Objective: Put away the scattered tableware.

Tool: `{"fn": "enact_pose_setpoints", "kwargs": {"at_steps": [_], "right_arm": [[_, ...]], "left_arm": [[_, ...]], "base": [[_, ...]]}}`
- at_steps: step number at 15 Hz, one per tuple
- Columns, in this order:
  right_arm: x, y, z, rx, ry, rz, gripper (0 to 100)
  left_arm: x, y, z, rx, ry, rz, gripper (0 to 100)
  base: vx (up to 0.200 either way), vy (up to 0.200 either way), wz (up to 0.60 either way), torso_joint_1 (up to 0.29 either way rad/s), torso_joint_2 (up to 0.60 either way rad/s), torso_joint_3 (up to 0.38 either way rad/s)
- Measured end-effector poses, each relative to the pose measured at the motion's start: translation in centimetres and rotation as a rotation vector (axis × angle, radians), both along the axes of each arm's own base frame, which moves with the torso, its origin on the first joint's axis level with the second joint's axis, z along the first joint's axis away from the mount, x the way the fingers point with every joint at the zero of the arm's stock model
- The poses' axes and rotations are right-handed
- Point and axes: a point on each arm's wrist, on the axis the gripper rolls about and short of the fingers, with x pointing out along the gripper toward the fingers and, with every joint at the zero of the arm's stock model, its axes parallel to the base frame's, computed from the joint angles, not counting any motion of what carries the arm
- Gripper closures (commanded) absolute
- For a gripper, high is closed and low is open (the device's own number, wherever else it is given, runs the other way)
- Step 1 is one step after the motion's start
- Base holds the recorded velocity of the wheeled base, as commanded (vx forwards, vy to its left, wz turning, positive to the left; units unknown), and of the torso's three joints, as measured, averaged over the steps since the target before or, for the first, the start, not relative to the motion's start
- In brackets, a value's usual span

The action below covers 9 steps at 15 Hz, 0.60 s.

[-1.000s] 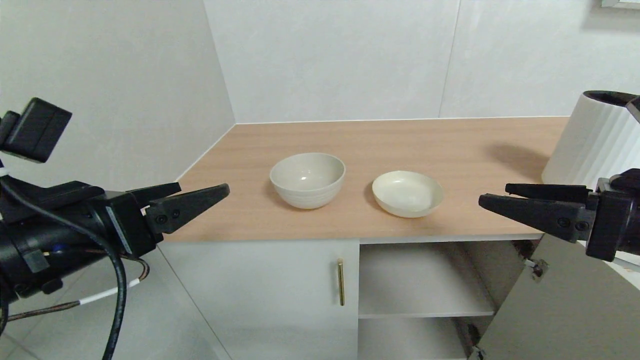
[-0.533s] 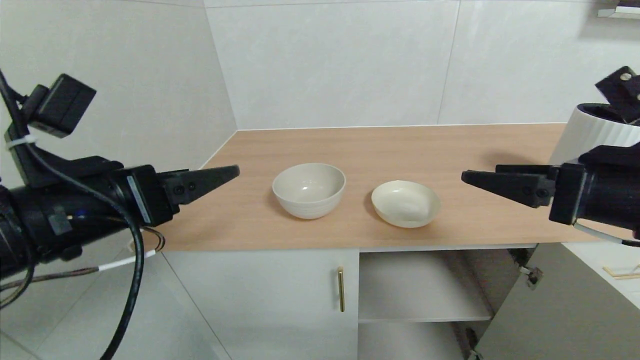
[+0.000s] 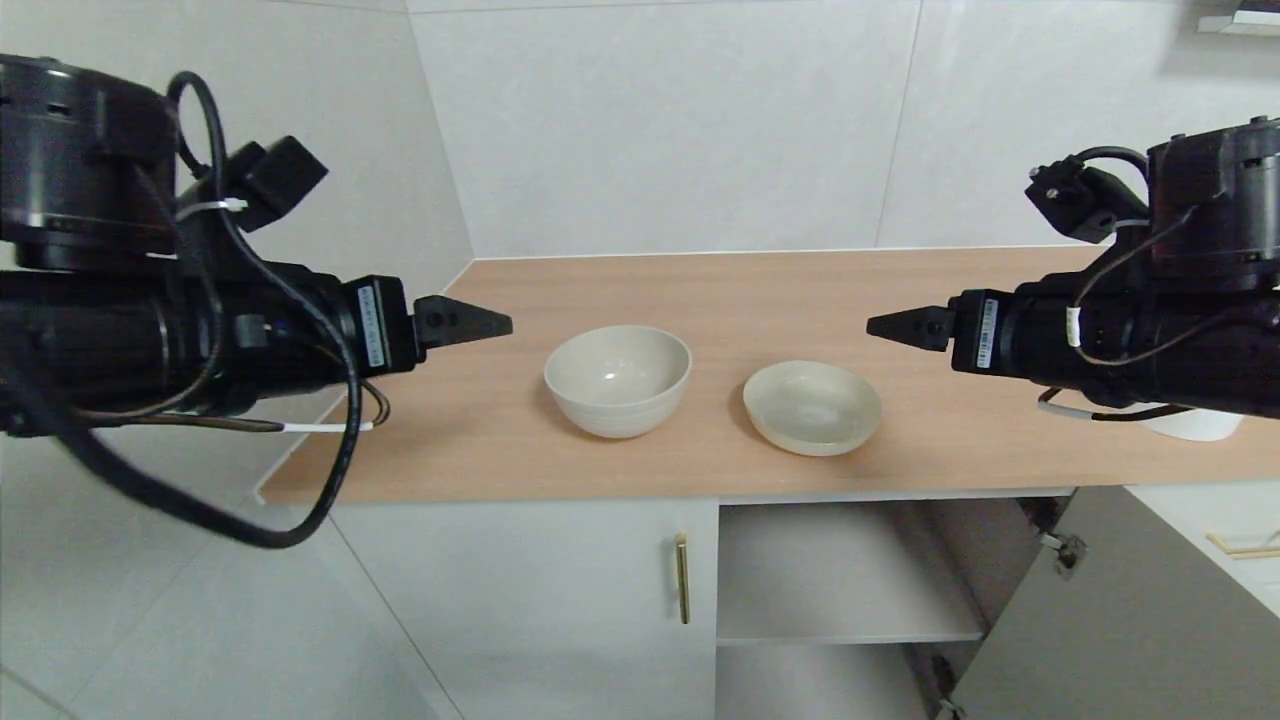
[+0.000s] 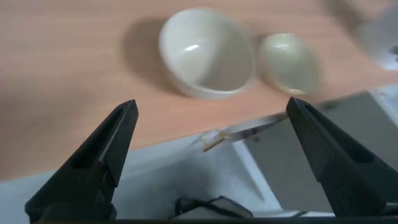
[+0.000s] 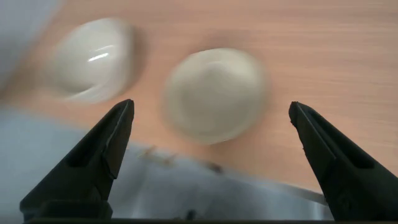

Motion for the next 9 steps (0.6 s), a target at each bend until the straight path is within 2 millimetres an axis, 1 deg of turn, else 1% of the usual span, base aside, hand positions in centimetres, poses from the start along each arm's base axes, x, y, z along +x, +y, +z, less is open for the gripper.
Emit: {"fn": "enact_pose_setpoints", "kwargs": {"at_steps": [2,4,7,9], "right_arm": [[0.5,0.4,-0.5,-0.015,0.006,-0.035,0],[0.6,0.8,-0.8,-0.024,0.014,-0.039,0],[0.8,1.1,-1.2,-0.044,0.011,-0.07,0],[0.9,1.3,-1.3,-0.046,0.009,-0.073,0]], "left_arm": [[1.9,-1.1,-1.1,0.043,0.038,0.11,0],[3.8,-2.8,-2.6,0.109,0.062,0.205,0],[6.3,-5.5,-4.5,0.096,0.105,0.256,0],[7.8,-6.6,-5.6,0.101,0.125,0.258,0]], "base": [[0.0,0.0,0.0,0.0,0.0,0.0],[0.0,0.0,0.0,0.0,0.0,0.0],[0.0,0.0,0.0,0.0,0.0,0.0],[0.0,0.0,0.0,0.0,0.0,0.0]]}}
